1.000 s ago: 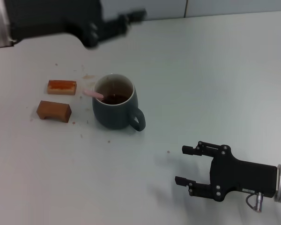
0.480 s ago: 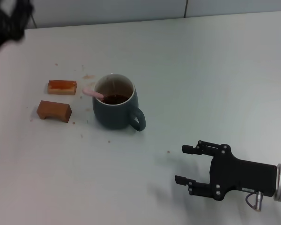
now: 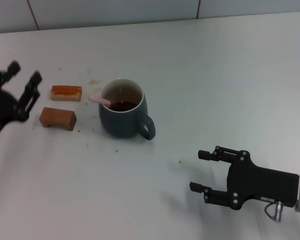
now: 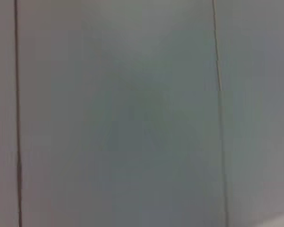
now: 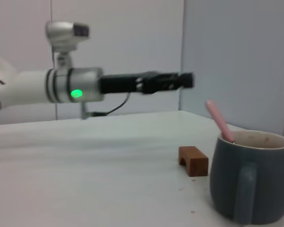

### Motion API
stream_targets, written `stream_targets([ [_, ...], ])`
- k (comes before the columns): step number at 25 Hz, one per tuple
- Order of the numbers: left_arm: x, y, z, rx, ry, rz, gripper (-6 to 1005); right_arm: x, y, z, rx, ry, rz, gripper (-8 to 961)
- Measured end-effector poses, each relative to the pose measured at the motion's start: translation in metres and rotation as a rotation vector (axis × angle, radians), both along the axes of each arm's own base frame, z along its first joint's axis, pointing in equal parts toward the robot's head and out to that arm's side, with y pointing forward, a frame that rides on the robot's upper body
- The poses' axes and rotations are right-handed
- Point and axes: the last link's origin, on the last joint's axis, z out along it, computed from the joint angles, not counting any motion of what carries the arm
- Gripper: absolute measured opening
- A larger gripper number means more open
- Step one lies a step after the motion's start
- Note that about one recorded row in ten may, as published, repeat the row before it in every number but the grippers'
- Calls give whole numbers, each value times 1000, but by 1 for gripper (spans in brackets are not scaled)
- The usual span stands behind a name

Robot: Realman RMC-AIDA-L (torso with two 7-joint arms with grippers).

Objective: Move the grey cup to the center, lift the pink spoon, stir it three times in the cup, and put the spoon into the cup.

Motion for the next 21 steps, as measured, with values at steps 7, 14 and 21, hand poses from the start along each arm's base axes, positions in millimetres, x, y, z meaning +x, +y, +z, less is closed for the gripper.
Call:
stream_targets([
  [7,-22,-38,-13,-127,88,18,492,1,2,2,13,0,-9,715],
  [14,-21,-58,-31,-242,164,-53,687,2,4,1,17,-9,-16,716],
  [21,-18,-68,-41,-326,164,-83,829,1,5,0,17,-11,-15,716],
])
